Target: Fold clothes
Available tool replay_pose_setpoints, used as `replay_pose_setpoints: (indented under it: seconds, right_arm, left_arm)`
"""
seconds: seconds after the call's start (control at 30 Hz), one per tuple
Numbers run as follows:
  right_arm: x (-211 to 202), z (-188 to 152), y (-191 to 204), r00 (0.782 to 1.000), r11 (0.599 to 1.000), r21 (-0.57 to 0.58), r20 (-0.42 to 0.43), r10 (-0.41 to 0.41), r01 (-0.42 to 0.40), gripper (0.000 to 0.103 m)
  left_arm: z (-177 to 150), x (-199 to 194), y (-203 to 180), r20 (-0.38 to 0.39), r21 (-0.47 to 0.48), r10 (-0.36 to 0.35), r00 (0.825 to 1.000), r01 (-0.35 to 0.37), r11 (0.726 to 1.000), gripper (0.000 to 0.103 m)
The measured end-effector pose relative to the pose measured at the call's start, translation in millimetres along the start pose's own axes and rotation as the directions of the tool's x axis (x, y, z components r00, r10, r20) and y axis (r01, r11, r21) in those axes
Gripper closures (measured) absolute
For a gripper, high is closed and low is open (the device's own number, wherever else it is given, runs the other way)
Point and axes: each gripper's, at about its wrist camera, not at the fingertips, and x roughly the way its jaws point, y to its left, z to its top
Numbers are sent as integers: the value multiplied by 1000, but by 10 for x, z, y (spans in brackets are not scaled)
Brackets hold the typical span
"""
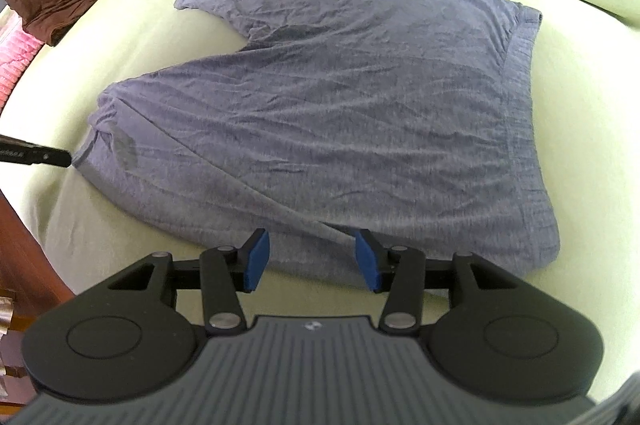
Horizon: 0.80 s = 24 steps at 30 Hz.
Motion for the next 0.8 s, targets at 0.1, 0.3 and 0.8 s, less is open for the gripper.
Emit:
replay_pose_setpoints:
  seconds: [0.1, 0.3, 0.8]
  right_arm:
    - [5, -11, 13, 1000, 1000, -10, -4, -1, 1, 60]
    - [13, -6, 49, 1000, 1000, -14, -3, 0, 0, 59]
    - [64, 40, 134, 1000, 1000, -18, -1, -1, 1, 58]
  left_arm:
    - [112, 61, 21, 4, 2, -8, 1000, 8, 1000, 103]
    - [217, 265, 63, -40, 35, -30, 999, 32, 999, 103]
    - [247, 265, 75, -39, 102, -26, 999, 30, 994, 72]
